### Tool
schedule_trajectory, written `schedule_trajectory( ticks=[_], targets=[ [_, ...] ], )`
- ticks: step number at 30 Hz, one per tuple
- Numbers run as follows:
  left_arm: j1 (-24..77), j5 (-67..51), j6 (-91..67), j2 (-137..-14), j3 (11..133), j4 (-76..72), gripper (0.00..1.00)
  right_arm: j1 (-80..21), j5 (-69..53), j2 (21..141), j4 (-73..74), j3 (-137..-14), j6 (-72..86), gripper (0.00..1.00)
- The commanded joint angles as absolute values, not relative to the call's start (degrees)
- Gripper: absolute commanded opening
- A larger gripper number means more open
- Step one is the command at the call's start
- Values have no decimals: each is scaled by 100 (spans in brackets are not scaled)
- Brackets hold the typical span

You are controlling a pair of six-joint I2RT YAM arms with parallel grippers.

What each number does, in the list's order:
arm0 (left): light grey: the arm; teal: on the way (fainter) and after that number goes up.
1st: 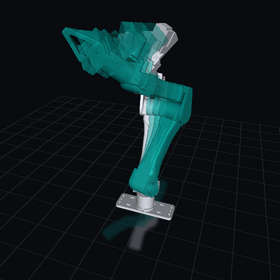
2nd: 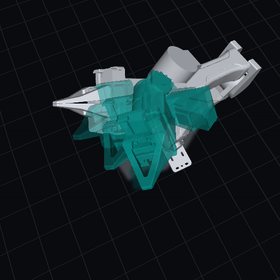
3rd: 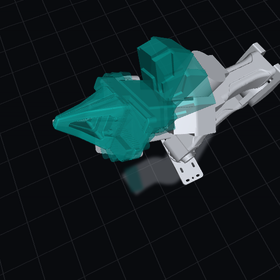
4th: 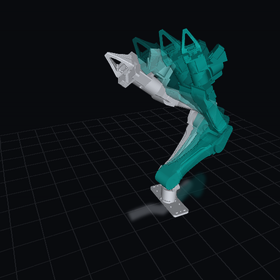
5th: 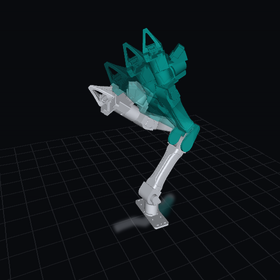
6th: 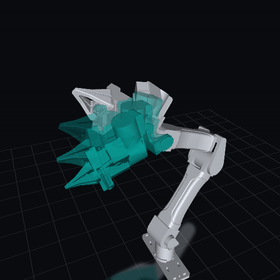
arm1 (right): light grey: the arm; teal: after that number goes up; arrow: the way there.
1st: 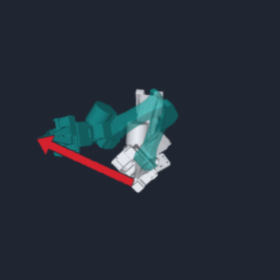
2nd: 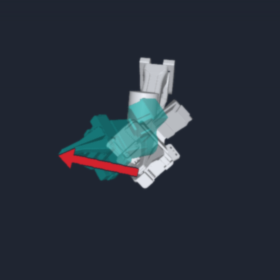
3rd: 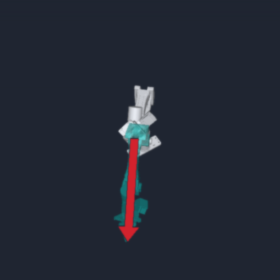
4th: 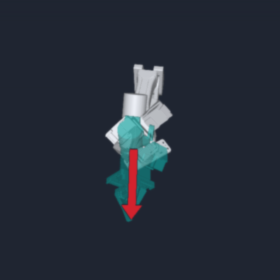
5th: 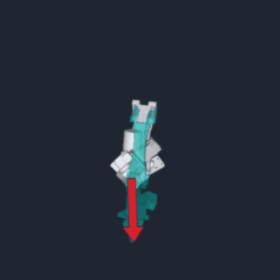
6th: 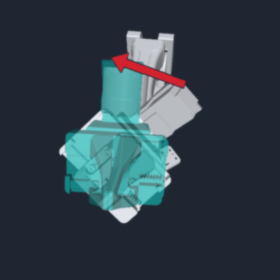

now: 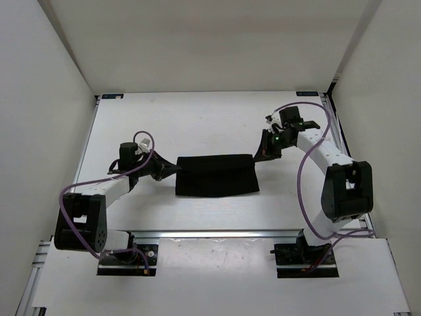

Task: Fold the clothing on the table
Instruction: Fold the skirt

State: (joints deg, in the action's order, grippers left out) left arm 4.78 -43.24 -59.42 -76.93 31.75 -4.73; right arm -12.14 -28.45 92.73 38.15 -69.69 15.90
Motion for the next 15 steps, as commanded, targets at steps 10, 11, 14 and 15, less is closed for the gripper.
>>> schedule_trajectory(
  ticks=[10,11,14,15],
  targets=[
    [527,-3665,-5765,-8648,3744,-702,14,-1266,-2487,10291,3999,-7795,1336,0],
    [501,-3587,-5940,-8701,3692,-1034,20,-1274,-2435,10370,4034,-7866,1336,1],
    [387,-3427,-6581,-8946,3673,-2324,26,-1240,-2163,10450,3650,-7867,1406,12],
    [378,-3376,-6705,-9200,3735,-2695,40,-1204,-2136,10381,3526,-7736,1493,13]
  ],
)
